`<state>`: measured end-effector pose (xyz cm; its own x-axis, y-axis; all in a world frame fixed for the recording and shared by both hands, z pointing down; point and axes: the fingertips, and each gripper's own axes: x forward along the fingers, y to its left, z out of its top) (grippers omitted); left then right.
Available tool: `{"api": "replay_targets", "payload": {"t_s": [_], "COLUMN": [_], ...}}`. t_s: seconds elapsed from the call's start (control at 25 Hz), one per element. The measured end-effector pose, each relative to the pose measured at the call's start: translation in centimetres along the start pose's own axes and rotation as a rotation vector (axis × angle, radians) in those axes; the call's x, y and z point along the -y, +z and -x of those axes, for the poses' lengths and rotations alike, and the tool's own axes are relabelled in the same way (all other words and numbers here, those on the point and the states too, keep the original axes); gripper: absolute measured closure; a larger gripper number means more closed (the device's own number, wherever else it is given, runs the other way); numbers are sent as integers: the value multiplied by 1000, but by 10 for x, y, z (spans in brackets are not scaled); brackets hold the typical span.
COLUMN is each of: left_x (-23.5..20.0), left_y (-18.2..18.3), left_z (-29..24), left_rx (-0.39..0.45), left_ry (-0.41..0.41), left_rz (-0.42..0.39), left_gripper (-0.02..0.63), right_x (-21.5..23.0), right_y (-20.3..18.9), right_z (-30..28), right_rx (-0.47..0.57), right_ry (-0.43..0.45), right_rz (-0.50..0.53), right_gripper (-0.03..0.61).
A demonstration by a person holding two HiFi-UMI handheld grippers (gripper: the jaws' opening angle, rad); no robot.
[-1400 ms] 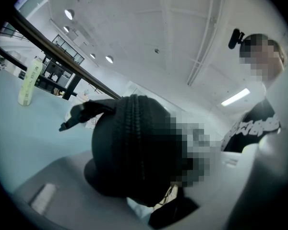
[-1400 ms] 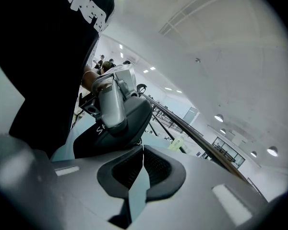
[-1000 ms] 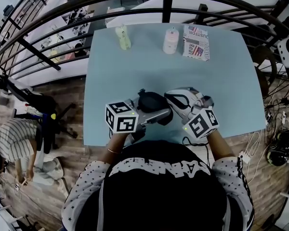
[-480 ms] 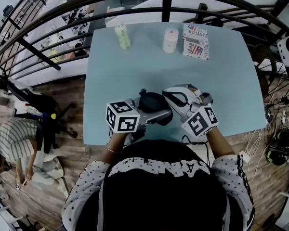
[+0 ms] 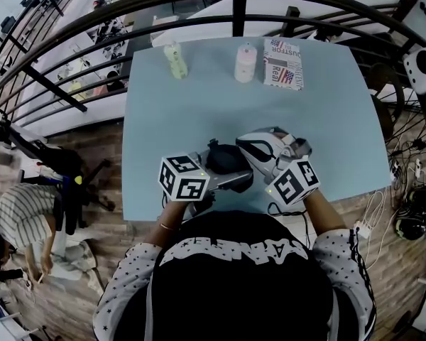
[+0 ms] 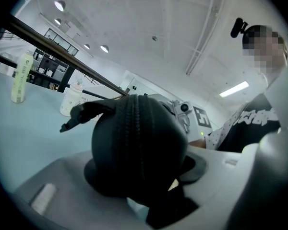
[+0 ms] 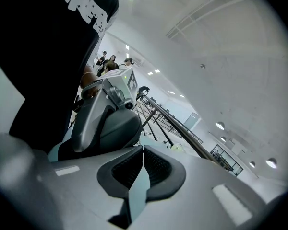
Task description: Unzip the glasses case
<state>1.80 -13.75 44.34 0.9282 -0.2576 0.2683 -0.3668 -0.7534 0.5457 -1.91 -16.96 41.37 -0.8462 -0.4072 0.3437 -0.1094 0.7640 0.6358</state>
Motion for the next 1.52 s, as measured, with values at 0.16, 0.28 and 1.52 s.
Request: {"api": "replay_targets", "payload": {"t_s": [0.16,0.28,1.52], "left_x": [2,2,-13], "left_y": [-5,-8,-61], "left_z": [-4,-8,-38], "left_rx": [-35,-63,-404], "left_ry": [-8,-13,-41], "left_rz": [-19,-34,-165], "left_gripper": [614,614,614], "right_x": [-1,-1,-20], "right_y": [-1,-2,-29], "right_z": [2,5,5], "right_rx": [-16,-27,-211], "right_ry": [-3,-6,96], "right_rz": [23,37,371], "right_gripper": [565,565,561]}}
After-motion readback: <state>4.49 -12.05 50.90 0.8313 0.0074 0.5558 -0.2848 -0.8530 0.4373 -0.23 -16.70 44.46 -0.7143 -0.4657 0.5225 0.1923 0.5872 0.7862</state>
